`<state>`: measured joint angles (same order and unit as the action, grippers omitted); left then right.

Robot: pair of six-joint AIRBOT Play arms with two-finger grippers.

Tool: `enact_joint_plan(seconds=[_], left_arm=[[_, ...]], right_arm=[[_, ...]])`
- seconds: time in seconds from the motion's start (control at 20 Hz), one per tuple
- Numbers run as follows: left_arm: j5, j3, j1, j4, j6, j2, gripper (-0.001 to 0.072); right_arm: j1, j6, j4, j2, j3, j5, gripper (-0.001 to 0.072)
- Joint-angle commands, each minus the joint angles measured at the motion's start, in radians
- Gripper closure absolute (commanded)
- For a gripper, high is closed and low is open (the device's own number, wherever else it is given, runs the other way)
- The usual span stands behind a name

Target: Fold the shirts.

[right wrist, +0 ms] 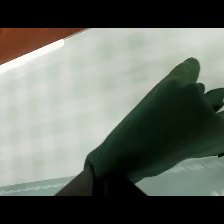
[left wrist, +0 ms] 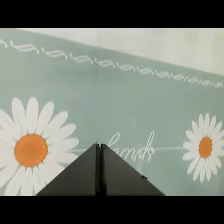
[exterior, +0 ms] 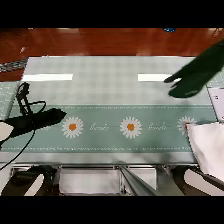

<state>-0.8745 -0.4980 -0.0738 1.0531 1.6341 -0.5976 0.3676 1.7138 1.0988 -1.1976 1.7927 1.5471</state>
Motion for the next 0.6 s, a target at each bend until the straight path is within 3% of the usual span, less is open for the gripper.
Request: enact_joint_plan(seconds=[0.0, 0.15, 0.3, 0.55], left_arm=[[0.143, 0.000, 0.000, -0.034, 0.003, 0.000, 0.0689], [0.264, 0.000, 0.000, -0.060, 0.003, -0.005, 0.0689], [0.314, 0.000, -0.002, -0.060, 0.003, -0.027, 0.0689], [0.315, 0.000, -0.002, -0.060, 0.002, -0.078, 0.0689]], right_arm=[[0.260, -0.026, 0.021, 0.097, -0.024, 0.202, 0.0695], [0.466, -0.079, 0.075, 0.187, -0.138, 0.312, 0.0695], [0.664, -0.091, 0.169, 0.312, -0.311, 0.312, 0.0694], [0.791, -0.073, 0.583, 0.511, -0.645, 0.313, 0.0694]])
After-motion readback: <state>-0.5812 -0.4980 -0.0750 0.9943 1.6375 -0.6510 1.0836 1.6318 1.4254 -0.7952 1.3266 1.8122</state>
